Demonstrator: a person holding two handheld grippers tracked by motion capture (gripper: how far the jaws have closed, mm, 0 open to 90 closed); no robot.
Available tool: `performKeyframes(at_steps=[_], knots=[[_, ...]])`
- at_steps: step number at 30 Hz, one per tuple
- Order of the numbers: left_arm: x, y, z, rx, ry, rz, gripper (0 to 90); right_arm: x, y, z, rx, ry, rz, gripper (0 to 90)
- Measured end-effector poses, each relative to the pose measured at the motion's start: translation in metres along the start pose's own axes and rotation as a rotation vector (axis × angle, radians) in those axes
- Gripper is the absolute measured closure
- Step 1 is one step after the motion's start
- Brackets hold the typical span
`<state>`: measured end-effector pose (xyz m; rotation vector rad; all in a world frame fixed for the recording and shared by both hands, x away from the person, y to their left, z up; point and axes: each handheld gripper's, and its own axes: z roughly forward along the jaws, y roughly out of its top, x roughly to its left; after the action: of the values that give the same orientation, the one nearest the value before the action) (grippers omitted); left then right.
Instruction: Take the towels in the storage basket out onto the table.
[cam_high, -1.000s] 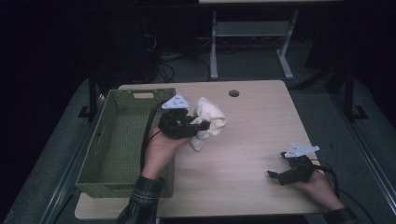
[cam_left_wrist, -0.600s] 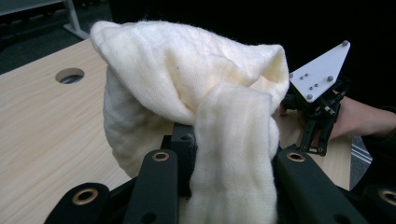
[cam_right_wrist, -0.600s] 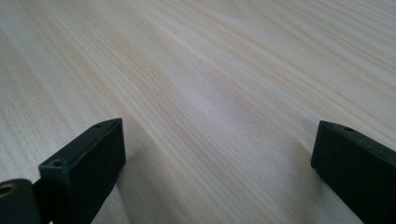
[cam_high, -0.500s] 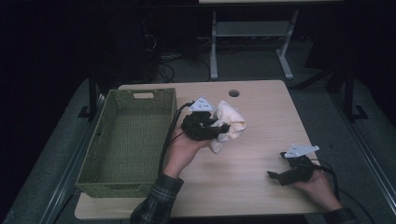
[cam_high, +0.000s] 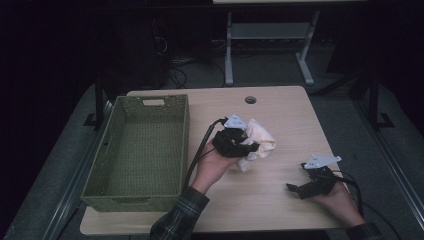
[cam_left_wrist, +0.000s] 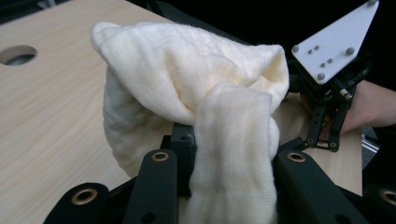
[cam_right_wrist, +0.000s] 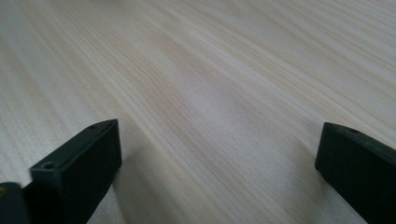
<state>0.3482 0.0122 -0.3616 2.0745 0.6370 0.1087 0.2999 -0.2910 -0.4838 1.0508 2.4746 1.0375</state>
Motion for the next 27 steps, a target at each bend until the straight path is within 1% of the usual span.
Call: performKeyframes(at_steps=[2, 6, 7, 8, 10, 12, 13, 14, 15, 16, 17, 20, 21, 22, 23, 25, 26, 27], knots=[[0.000, -0.004, 0.009, 0.012, -0.007, -0.008, 69.0, 0.000, 0.000, 0.000, -0.001, 0.002, -0.002, 0.0], [0.001, -0.012, 0.026, 0.044, -0.011, -0.001, 69.0, 0.000, 0.000, 0.000, 0.000, 0.001, -0.002, 0.0], [0.000, -0.014, 0.030, 0.052, -0.008, -0.006, 69.0, 0.000, 0.000, 0.000, 0.001, 0.001, -0.001, 0.0], [0.001, -0.016, 0.034, 0.063, -0.008, 0.002, 68.9, 0.000, 0.000, 0.000, 0.001, 0.001, -0.002, 0.0], [0.001, -0.020, 0.042, 0.077, -0.009, -0.003, 68.8, 0.000, 0.000, 0.000, 0.001, 0.001, -0.002, 0.0], [0.002, -0.024, 0.050, 0.096, -0.006, 0.006, 68.8, 0.000, 0.000, 0.000, 0.001, 0.001, -0.002, 0.0], [0.002, -0.026, 0.054, 0.098, -0.007, -0.004, 68.7, 0.000, 0.000, 0.000, 0.001, 0.001, -0.002, 0.0], [0.003, -0.029, 0.058, 0.112, -0.006, 0.006, 68.6, 0.000, 0.000, 0.000, 0.001, 0.001, -0.002, 0.0], [0.004, -0.031, 0.062, 0.113, -0.006, 0.002, 68.5, 0.000, 0.000, 0.000, 0.002, 0.001, -0.002, 0.0], [0.006, -0.032, 0.065, 0.134, -0.007, 0.016, 68.3, 0.000, 0.000, 0.000, 0.002, 0.000, -0.002, 0.0], [0.005, -0.034, 0.069, 0.132, -0.002, 0.005, 68.1, 0.000, 0.000, 0.000, 0.002, 0.001, -0.001, 0.0], [0.008, -0.039, 0.079, 0.155, 0.001, 0.017, 67.4, 0.000, 0.000, 0.000, 0.001, 0.001, -0.002, 0.0], [0.008, -0.040, 0.082, 0.151, 0.003, 0.007, 67.2, 0.000, 0.000, 0.000, 0.002, 0.001, -0.001, 0.0], [0.008, -0.041, 0.086, 0.162, 0.004, 0.012, 67.1, 0.000, 0.000, 0.000, 0.002, 0.001, -0.001, 0.0], [0.009, -0.043, 0.088, 0.179, 0.006, 0.030, 66.8, 0.000, 0.000, 0.000, 0.002, 0.001, -0.001, 0.0], [0.009, -0.048, 0.095, 0.188, 0.009, 0.020, 66.4, 0.001, 0.000, 0.000, 0.001, 0.003, -0.002, 0.0], [0.009, -0.049, 0.097, 0.203, 0.009, 0.031, 66.1, 0.001, 0.000, 0.000, 0.002, 0.004, -0.002, 0.0], [0.008, -0.051, 0.100, 0.205, 0.010, 0.030, 65.8, 0.001, 0.000, 0.000, 0.001, 0.004, -0.003, 0.0]])
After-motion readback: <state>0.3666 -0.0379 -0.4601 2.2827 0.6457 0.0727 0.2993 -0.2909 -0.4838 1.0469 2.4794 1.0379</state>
